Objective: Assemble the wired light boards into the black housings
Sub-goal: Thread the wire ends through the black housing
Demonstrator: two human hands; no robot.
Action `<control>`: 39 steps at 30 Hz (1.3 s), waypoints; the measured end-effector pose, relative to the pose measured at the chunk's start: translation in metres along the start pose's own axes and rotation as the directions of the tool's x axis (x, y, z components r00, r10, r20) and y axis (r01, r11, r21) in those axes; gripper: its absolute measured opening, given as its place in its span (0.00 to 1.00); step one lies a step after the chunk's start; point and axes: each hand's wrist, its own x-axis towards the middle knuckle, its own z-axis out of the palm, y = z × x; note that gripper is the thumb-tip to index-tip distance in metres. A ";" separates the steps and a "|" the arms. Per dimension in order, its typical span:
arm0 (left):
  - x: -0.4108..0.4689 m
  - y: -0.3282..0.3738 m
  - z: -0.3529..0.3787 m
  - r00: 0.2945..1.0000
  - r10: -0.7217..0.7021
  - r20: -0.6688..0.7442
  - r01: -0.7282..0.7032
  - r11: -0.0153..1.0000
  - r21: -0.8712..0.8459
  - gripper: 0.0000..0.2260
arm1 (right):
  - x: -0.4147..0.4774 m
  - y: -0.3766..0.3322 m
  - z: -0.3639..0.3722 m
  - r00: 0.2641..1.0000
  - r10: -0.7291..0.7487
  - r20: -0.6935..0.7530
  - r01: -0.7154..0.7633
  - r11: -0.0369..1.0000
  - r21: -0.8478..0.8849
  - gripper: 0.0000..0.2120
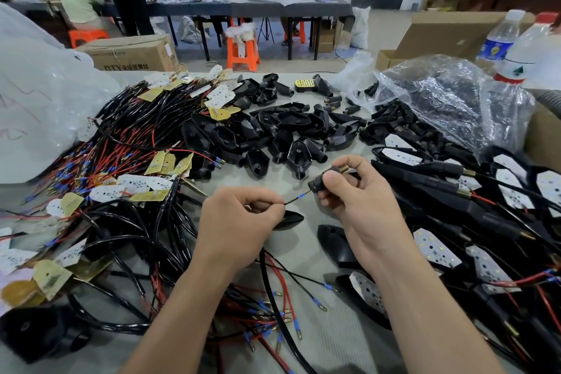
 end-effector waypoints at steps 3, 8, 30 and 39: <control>0.002 -0.002 -0.002 1.000 0.003 -0.021 -0.003 1.000 -0.022 0.13 | -0.001 -0.002 -0.002 1.000 -0.003 0.027 0.004 0.999 -0.037 0.10; 0.002 0.000 -0.003 0.998 0.009 -0.054 -0.013 0.998 -0.061 0.14 | -0.001 -0.003 -0.003 0.999 0.009 0.053 -0.005 0.998 -0.069 0.11; 0.007 -0.010 0.004 0.986 0.050 0.158 -0.040 0.997 -0.069 0.11 | -0.006 -0.003 0.005 0.988 0.092 0.124 -0.092 0.996 -0.001 0.08; 0.000 0.001 0.003 0.993 0.098 0.068 -0.098 0.995 0.005 0.05 | -0.011 -0.008 0.012 0.973 0.154 0.172 -0.146 0.987 -0.062 0.09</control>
